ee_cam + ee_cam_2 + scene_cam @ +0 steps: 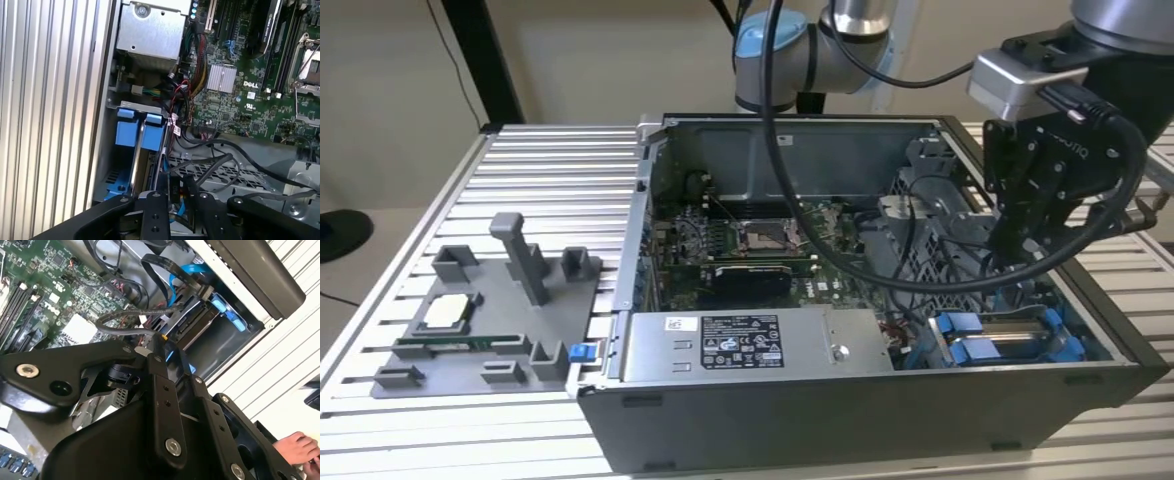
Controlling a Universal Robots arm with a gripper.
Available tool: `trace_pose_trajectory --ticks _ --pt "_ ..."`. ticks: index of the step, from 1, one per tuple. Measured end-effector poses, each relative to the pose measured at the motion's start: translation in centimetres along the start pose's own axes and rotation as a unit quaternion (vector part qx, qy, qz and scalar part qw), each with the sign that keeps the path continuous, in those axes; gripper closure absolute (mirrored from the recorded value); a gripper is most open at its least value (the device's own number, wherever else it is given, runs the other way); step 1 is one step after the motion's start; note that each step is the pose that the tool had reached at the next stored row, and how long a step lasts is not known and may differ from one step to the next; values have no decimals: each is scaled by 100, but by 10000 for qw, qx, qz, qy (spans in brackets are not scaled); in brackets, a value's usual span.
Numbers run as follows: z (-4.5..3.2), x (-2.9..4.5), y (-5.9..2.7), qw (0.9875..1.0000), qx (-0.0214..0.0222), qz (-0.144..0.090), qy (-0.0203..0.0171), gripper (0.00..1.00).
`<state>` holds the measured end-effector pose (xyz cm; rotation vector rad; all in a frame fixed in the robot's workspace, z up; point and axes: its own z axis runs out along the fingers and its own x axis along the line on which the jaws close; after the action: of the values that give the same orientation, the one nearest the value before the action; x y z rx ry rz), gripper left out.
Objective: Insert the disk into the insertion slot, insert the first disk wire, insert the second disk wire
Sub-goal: 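Insert the first disk wire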
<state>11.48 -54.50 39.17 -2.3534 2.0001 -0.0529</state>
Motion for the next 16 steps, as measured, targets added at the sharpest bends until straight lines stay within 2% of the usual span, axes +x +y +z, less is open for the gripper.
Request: trace_pose_trajectory --ticks 6,7,12,16 --pt "8 0 1 9999 15 -126 -6 0" --pt "9 1 1 9999 16 -132 -6 100" --pt "10 2 0 9999 16 -140 -7 100" --pt "13 33 -60 9999 -47 -138 -18 100"
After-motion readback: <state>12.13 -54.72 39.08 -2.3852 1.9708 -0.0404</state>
